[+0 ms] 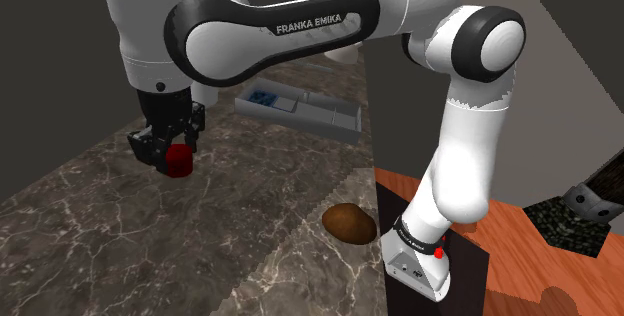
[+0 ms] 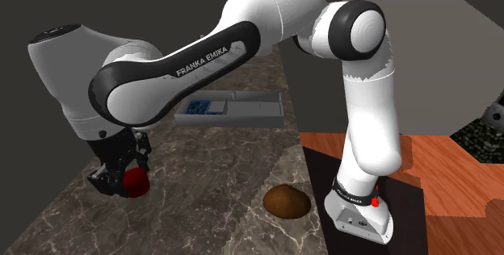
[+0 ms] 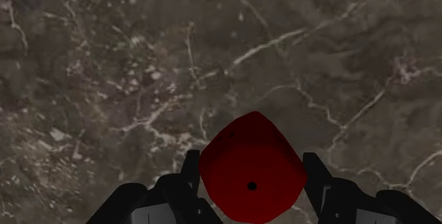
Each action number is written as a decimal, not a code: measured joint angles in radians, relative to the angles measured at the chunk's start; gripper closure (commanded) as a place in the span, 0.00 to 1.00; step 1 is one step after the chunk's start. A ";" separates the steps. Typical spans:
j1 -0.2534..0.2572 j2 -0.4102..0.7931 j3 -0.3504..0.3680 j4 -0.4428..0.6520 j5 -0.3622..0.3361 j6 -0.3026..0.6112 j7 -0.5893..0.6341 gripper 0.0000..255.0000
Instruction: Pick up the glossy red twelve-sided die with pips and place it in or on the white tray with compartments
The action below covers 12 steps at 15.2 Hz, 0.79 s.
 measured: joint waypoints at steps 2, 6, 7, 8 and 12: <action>0.000 -0.001 0.000 0.000 0.000 0.001 0.000 1.00; 0.000 0.000 0.000 0.001 0.000 0.000 0.000 1.00; 0.000 0.000 0.000 0.005 0.001 -0.006 -0.001 1.00; 0.001 0.000 0.001 0.014 0.002 -0.017 -0.002 1.00; 0.003 -0.005 0.003 0.059 0.007 -0.065 -0.008 1.00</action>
